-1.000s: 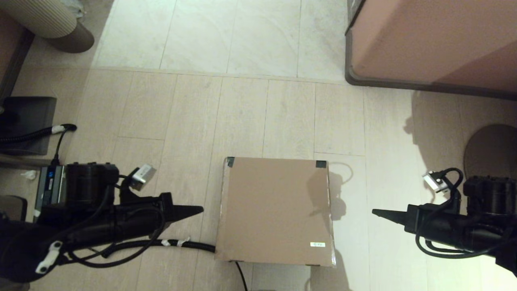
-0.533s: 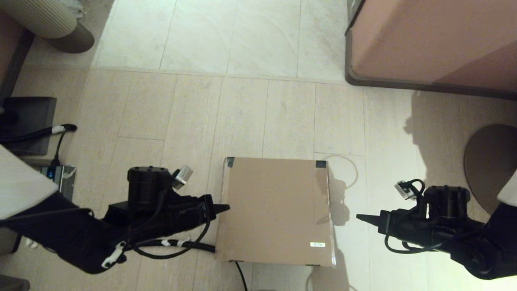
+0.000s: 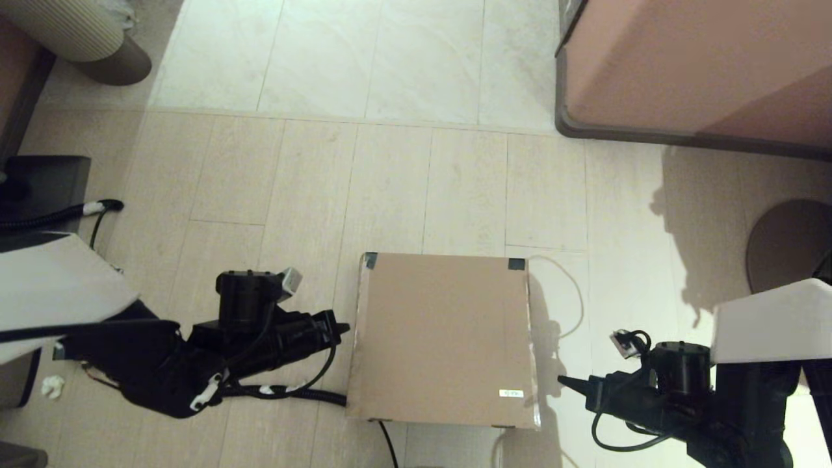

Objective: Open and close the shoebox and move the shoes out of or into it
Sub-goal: Open the shoe box

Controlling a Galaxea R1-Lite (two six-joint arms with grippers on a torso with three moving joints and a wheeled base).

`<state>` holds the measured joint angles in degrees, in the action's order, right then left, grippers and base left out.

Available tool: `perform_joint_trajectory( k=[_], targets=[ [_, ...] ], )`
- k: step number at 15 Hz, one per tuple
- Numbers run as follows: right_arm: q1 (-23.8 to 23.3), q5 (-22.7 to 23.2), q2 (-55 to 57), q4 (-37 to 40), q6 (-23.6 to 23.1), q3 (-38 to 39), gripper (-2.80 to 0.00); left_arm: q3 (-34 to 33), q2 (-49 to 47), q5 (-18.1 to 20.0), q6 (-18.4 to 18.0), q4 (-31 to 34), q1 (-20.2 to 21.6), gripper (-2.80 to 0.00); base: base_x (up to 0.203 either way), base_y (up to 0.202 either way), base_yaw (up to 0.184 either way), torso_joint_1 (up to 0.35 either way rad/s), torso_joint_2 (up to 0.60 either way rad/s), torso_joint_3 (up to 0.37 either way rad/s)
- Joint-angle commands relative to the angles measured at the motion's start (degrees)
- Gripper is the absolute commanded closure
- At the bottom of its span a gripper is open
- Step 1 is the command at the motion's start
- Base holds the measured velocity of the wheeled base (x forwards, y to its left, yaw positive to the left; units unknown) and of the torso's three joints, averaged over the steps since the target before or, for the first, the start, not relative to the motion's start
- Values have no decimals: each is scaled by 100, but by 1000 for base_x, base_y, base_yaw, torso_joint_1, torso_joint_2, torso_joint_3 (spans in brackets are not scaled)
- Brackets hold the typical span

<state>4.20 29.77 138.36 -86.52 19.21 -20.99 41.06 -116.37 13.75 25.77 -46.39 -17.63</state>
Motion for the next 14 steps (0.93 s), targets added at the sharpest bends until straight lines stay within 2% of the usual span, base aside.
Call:
perform_joint_trajectory(
  k=[1,4,6,10,11,13,14],
  targets=[
    [140,-196,414,-115,4,87,0,9,-107,5,16,-48,7,0,0,0,0,0,0,0],
    [622,-640,409,-115,5,85,0,47,-468,0,16,-278,15,0,0,0,0,0,0,0],
    [718,-878,428,-115,4,66,0,99,-642,-39,1,-326,14,0,0,0,0,0,0,0],
    [870,-1014,428,-115,-5,62,0,231,-858,-120,-9,-327,-52,0,0,0,0,0,0,0],
    [906,-1023,422,-115,-5,66,0,275,-901,-193,-11,-322,-61,0,0,0,0,0,0,0],
    [942,-1061,420,-115,-5,51,0,427,-1088,-743,-19,-307,-121,0,0,0,0,0,0,0],
    [942,-1061,420,-115,-5,51,0,444,-1110,-886,-25,-315,-112,0,0,0,0,0,0,0]
  ],
)
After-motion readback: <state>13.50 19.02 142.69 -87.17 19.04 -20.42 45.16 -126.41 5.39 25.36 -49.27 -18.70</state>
